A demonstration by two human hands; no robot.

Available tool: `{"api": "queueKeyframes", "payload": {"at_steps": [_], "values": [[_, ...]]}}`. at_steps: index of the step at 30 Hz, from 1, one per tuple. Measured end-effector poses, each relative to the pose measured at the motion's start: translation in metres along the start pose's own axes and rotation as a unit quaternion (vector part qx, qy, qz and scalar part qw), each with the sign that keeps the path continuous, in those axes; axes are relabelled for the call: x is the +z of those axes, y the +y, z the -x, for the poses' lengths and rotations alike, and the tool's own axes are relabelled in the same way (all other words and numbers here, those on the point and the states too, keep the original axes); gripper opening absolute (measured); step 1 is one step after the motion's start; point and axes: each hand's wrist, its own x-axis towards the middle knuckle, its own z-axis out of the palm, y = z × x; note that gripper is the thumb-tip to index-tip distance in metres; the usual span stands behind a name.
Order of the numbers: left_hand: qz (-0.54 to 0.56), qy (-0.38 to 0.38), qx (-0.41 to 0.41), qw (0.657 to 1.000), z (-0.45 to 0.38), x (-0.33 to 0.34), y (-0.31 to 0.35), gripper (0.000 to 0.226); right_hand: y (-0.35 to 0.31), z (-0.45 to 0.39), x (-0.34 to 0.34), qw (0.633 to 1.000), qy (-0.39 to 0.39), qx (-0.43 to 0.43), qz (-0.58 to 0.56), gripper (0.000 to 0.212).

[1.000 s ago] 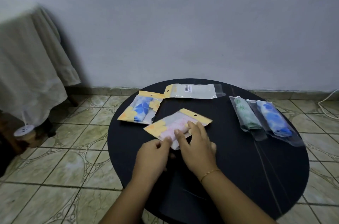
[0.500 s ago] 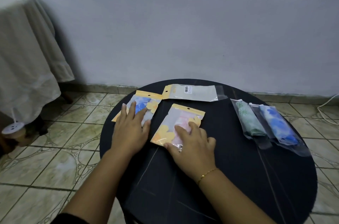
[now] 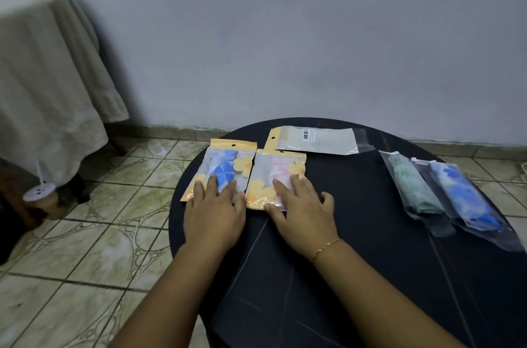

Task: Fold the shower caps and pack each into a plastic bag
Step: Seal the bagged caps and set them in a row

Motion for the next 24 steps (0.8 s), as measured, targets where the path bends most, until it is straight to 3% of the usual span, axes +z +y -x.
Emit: {"api": "queueKeyframes", "payload": {"at_steps": [3,9,11,16,24], "values": [[-0.002,0.018,-0.005,1.000,0.000,-0.001,0.004,0.052,-0.001,-0.003,-0.003,0.999,-0.021,0.008,-0.029,0.058],[-0.026,0.052,0.052,0.997,0.002,0.000,0.033,0.052,0.010,-0.005,-0.010,0.992,0.034,0.059,-0.110,0.058],[-0.033,0.042,0.080,0.995,0.002,0.004,0.049,0.052,0.023,-0.008,-0.011,0.992,0.053,0.086,-0.079,0.048],[-0.036,0.022,0.114,0.993,-0.004,0.009,0.081,0.050,0.058,-0.028,-0.018,0.982,0.036,0.144,0.121,0.040],[-0.035,-0.047,0.109,0.992,-0.016,0.018,0.097,0.047,0.092,-0.072,-0.033,0.966,-0.060,0.151,0.199,0.046]]}}
